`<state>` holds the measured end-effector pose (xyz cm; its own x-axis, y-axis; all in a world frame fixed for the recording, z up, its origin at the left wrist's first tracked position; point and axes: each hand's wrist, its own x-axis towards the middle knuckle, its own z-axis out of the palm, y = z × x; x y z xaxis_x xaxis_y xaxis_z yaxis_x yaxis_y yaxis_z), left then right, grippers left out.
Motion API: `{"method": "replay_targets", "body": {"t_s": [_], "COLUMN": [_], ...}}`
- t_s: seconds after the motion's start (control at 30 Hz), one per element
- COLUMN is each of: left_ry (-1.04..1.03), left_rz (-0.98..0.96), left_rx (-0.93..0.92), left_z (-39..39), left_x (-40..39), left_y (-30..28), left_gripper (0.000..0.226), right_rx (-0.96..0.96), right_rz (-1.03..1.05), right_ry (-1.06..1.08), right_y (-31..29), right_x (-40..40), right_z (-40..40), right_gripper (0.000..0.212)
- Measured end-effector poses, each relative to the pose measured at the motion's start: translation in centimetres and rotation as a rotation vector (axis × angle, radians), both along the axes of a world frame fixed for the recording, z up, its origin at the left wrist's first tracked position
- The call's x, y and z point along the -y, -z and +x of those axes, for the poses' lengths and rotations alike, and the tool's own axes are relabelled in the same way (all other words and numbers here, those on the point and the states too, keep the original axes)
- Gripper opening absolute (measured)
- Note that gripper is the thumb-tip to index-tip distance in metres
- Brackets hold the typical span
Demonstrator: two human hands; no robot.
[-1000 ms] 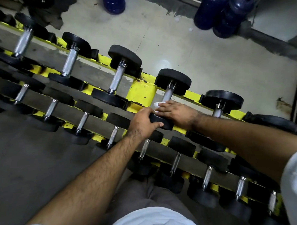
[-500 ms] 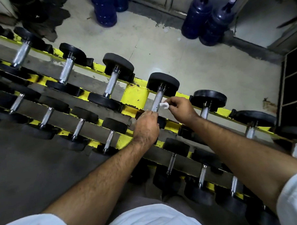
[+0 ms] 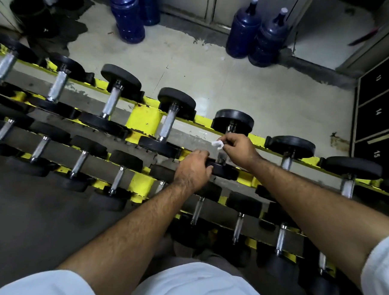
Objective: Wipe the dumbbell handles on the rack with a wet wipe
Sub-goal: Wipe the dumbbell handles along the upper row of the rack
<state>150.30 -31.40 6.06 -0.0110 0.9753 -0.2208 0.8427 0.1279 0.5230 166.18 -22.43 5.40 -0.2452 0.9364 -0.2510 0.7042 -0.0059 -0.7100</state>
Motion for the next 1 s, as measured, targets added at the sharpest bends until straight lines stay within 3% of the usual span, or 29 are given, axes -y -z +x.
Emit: {"method": "replay_targets", "body": {"t_s": [0.17,0.27,0.53,0.77,0.87,1.0], "left_ry": [-0.021,-0.127,-0.212,-0.187,-0.191,-0.216], "left_rz": [-0.023,-0.012,-0.005,0.029,0.041,0.043], "left_rx": [0.023,0.002,0.026,0.11,0.146,0.19], "left_z": [4.9,6.6,6.7,5.2,4.8,4.5], "left_x": [0.8,1.1,0.9,0.9,1.0,1.0], "left_y": [1.8,2.2,3.0,3.1,2.9,2.9], "left_gripper": [0.05,0.059,0.056,0.052,0.048,0.046], "right_rx": [0.007,0.053,0.048,0.201,0.226,0.109], "right_rz": [0.103,0.27,0.637,0.62,0.672,0.64], "right_ry": [-0.107,-0.184,-0.411,-0.774,-0.762,-0.672], "right_y": [0.8,1.2,3.5,7.5,7.6,8.4], "right_x": [0.6,0.5,-2.4,-4.6,-5.5,-5.0], "right_z": [3.7,5.1,5.3,6.5,7.2,6.7], "right_gripper": [0.027,0.027,0.032,0.05,0.05,0.046]}}
